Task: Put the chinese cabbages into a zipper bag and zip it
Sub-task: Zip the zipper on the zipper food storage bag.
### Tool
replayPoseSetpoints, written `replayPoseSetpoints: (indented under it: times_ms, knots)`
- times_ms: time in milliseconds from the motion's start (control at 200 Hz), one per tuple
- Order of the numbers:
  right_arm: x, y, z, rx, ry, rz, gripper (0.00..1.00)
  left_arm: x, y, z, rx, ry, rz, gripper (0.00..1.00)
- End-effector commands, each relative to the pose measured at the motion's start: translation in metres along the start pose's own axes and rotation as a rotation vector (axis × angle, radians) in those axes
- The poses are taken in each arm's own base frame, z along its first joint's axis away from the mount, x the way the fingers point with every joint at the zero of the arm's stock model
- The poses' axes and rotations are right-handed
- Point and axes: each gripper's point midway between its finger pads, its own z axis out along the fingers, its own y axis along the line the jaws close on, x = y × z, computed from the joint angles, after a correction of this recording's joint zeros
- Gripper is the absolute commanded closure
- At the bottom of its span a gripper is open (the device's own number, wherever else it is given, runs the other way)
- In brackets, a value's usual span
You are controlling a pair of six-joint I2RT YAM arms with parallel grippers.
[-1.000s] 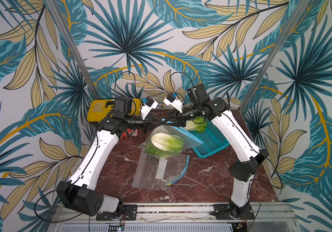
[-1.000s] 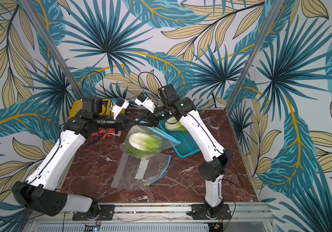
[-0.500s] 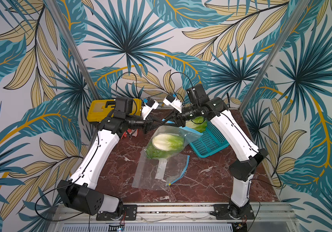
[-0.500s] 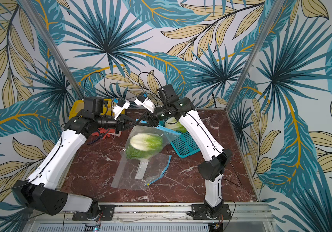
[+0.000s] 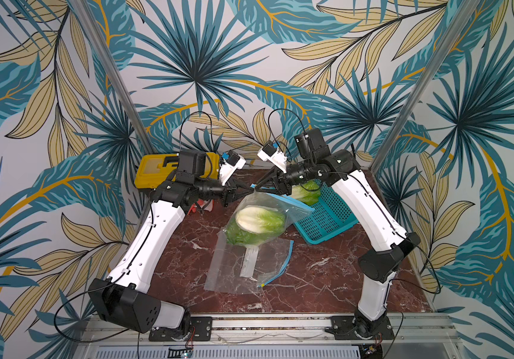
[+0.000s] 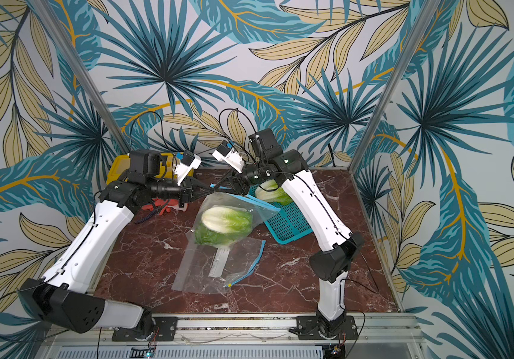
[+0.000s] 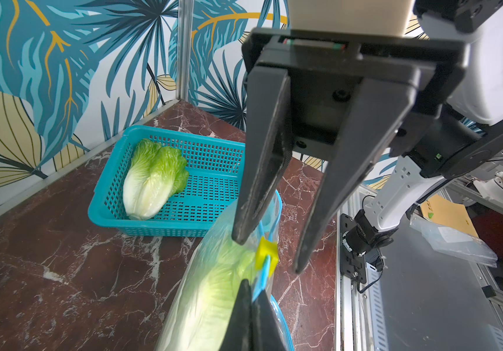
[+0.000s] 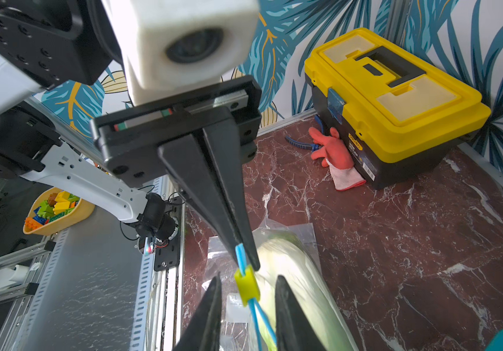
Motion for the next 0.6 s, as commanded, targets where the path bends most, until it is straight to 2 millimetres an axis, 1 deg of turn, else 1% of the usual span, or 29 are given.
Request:
replayPoseSetpoints:
  times_ms: [0, 491, 591]
  knots:
    - [0.0022, 0.0052, 0.0004, -0.028, 0.004, 0.024, 0.71, -0.0112, -0.0062, -0.0041, -0.001, -0.017, 0.036, 1.0]
    - [0.0059, 0.0009, 0.0059, -0.036, 0.013, 0.043, 0.72, -0.0114, -0.0053, -0.0037, -0.002, -0.016, 0.034, 1.0]
    - [0.0065, 0.0003, 0.0069, -0.039, 0.015, 0.046, 0.74, -0.0113, -0.0051, -0.0035, -0.001, -0.016, 0.033, 1.0]
